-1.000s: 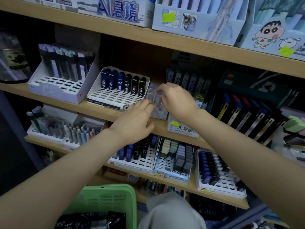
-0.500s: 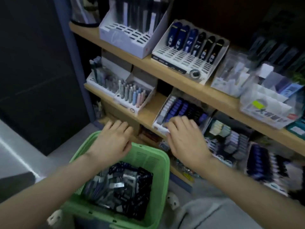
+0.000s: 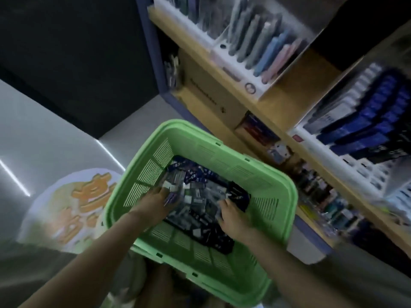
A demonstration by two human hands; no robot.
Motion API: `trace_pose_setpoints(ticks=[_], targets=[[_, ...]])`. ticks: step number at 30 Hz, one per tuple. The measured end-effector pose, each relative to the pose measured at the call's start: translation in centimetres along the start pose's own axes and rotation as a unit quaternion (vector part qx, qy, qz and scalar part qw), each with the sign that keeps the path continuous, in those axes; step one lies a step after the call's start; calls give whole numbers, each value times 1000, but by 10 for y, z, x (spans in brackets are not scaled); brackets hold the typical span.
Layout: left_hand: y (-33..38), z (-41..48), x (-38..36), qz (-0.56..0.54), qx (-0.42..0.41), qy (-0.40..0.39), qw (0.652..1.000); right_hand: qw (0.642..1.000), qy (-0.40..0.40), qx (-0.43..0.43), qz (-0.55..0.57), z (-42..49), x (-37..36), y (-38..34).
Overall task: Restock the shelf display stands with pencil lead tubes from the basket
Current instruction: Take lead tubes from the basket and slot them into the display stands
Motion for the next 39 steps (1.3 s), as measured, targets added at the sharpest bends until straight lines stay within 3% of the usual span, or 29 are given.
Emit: trace_pose_setpoints(ticks=[4, 8, 14, 28, 33, 39], targets=[[-21, 31, -18, -81, 51, -58, 994, 993, -95, -42, 64, 25, -43, -2], [-29, 51, -30, -158, 84, -89, 980, 983, -115, -55, 132, 39, -70, -9], [-31, 75, -48, -157, 126, -87, 976, 942, -147, -144, 267, 53, -94, -13], [-49, 102, -79, -175, 175, -39, 968, 942, -197, -157, 223, 67, -85, -5], [-33, 97, -69, -263, 170, 14, 950, 960, -143, -126, 204, 64, -61, -1], [-2, 81, -56, -479, 182, 23, 858, 953, -24, -72, 294, 51, -23, -9]])
Point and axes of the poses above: each hand's wrist, its own z-axis towards the middle knuckle, its own x-axis out of the back of the hand, y = z × x, the point moved 1 cm from there along z, towards the middle knuckle, and after that the axes turned 12 degrees about -x, right-handed, at the moved point
